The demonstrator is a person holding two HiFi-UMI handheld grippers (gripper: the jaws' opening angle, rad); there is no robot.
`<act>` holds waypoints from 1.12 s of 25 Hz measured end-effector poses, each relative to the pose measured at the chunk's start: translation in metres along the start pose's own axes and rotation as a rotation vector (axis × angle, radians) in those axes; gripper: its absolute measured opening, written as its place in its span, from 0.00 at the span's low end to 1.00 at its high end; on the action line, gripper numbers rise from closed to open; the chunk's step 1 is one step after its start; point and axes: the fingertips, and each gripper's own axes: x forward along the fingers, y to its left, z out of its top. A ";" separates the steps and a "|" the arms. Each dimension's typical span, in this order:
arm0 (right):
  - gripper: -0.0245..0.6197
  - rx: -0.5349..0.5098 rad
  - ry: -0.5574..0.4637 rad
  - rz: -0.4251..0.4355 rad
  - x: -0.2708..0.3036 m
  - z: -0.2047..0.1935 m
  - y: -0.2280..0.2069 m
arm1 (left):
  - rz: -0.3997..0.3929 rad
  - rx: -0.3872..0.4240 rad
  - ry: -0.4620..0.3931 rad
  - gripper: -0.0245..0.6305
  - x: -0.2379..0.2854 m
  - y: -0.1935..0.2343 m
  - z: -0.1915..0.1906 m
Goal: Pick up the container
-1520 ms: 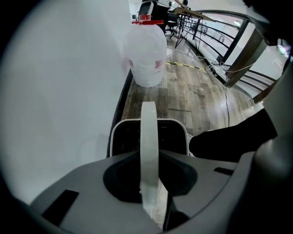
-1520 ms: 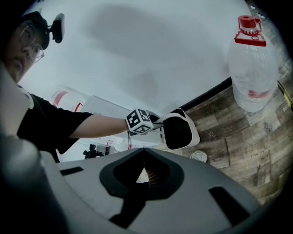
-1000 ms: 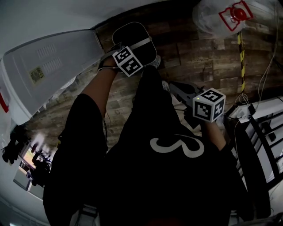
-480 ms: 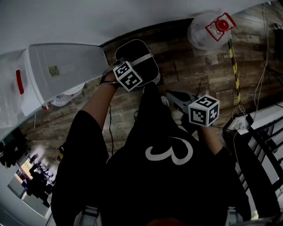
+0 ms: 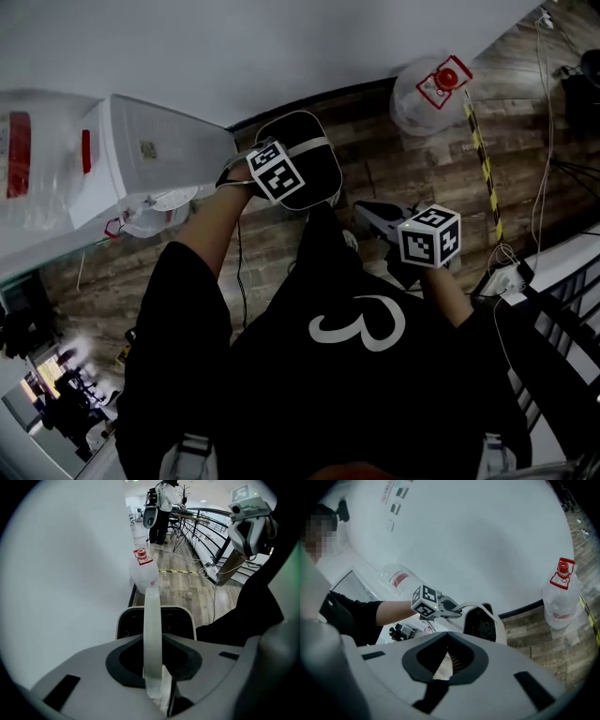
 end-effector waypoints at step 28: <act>0.08 -0.236 -0.137 0.094 -0.047 0.058 0.091 | 0.046 -0.033 -0.020 0.16 -0.156 -0.019 0.019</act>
